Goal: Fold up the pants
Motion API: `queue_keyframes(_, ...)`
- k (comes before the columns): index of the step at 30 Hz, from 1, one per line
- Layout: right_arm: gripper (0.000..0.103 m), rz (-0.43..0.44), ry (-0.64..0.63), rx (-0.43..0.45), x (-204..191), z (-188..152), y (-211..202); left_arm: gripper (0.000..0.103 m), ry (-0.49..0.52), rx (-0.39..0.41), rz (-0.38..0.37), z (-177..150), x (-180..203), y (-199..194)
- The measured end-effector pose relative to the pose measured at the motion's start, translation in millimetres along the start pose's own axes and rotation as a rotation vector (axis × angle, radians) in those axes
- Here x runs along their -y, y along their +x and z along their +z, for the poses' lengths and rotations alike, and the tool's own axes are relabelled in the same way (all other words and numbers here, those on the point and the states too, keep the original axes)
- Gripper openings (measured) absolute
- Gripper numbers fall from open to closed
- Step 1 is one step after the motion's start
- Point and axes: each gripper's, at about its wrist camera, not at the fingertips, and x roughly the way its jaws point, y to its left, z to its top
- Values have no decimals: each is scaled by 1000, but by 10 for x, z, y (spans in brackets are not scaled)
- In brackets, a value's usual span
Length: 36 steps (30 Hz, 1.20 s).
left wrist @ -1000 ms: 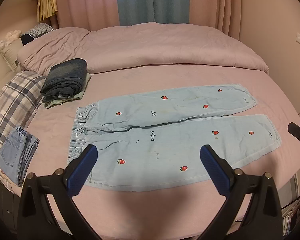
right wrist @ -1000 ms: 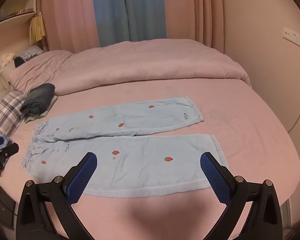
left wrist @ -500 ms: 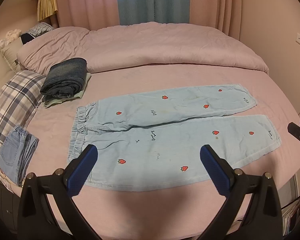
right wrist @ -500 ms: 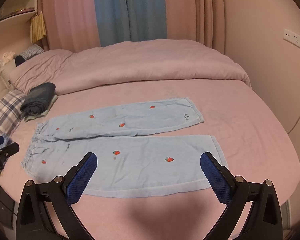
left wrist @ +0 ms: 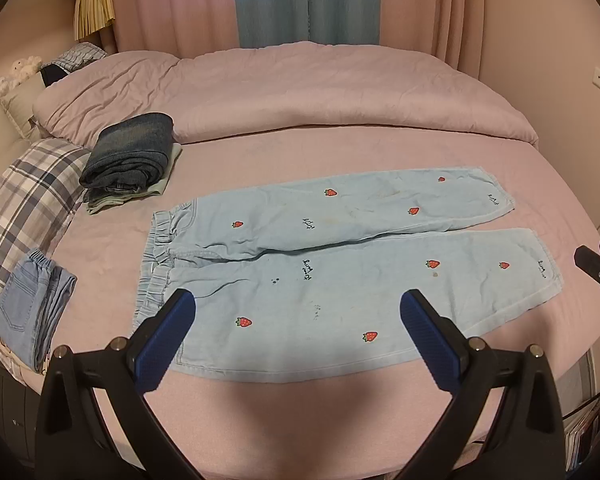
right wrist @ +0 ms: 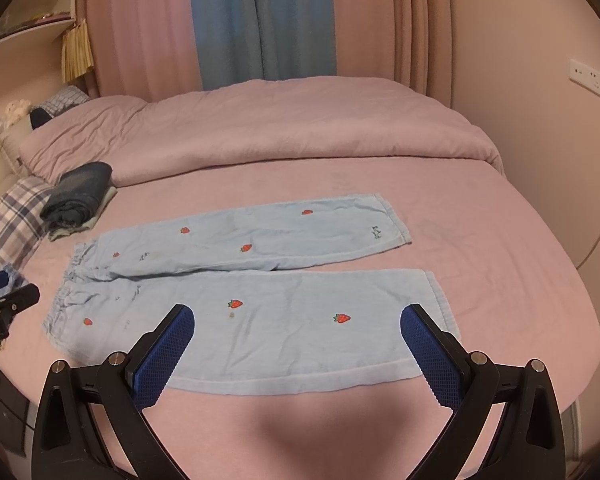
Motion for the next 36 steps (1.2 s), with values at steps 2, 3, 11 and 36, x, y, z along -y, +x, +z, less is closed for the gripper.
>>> queue_keyframes(2, 103, 0, -1, 1, -9, -5, 12, 102, -1, -1, -2, -8, -7, 7)
queue_keyframes(3, 103, 1, -1, 1, -14, -7, 17, 103, -1, -2, -2, -10, -6, 14)
queue_keyframes(11, 103, -5, -22, -45, -56, -38, 127, 102, -24, -29, -23, -20, -52, 134)
queue_keyframes(36, 75, 434, -1067, 1, -2393, -1352, 1145, 102, -881, -202, -206, -1157, -1931, 1158)
